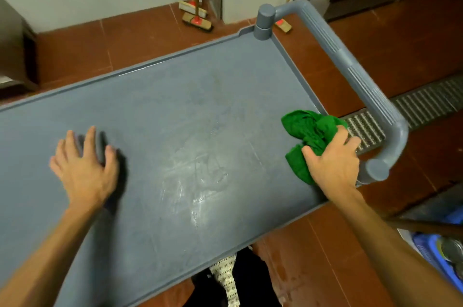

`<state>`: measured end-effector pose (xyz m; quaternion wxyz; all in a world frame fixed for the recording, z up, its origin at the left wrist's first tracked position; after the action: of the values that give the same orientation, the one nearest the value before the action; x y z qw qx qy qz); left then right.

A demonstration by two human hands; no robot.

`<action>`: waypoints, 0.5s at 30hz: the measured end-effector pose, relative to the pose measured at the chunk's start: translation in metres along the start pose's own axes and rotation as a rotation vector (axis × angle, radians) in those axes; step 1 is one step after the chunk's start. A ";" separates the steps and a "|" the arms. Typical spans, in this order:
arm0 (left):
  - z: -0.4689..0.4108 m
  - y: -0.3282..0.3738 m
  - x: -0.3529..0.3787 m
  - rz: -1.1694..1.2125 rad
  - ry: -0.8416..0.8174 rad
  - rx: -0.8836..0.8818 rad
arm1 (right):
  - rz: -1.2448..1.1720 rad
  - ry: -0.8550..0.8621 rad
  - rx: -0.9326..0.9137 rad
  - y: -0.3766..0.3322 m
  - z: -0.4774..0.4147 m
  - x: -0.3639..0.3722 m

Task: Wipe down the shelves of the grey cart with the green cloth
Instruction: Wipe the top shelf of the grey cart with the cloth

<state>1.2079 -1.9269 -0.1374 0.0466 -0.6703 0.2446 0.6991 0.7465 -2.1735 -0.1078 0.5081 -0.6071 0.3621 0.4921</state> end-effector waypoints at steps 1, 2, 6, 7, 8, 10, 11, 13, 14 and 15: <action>-0.006 -0.024 -0.002 -0.038 -0.004 -0.057 | -0.024 0.039 0.022 -0.002 -0.004 0.002; -0.007 -0.044 -0.002 -0.069 -0.015 -0.091 | -0.040 0.073 0.042 -0.005 -0.008 0.005; -0.006 -0.066 0.006 -0.104 -0.013 -0.084 | -0.089 0.157 0.083 -0.027 -0.032 0.017; -0.005 -0.061 0.007 -0.093 -0.003 -0.073 | -0.101 0.176 0.098 -0.032 -0.039 0.018; -0.005 -0.059 0.006 -0.084 0.005 -0.069 | -0.114 0.195 0.105 -0.041 -0.047 0.021; -0.004 -0.058 0.005 -0.083 0.011 -0.066 | -0.152 0.228 0.105 -0.065 -0.067 0.028; -0.004 -0.058 0.004 -0.087 0.010 -0.069 | -0.169 0.236 0.097 -0.079 -0.077 0.033; -0.003 -0.059 0.004 -0.099 0.000 -0.074 | -0.191 0.230 0.063 -0.110 -0.098 0.043; -0.003 -0.059 0.005 -0.106 -0.007 -0.077 | -0.192 0.222 0.033 -0.128 -0.106 0.048; -0.004 -0.059 0.005 -0.109 -0.012 -0.078 | -0.188 0.213 -0.008 -0.145 -0.113 0.054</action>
<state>1.2340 -1.8785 -0.1589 0.0597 -0.6799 0.1798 0.7084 0.9222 -2.2479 -0.1220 0.5082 -0.6892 0.3535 0.3767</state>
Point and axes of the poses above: each hand's wrist, its own z-axis away from the middle knuckle, its own x-axis out of the palm, y = z × x, the point moved 6 cm from there along -z, towards the middle knuckle, and after that the axes turned 15 degrees about -x, right-handed, at the moved point
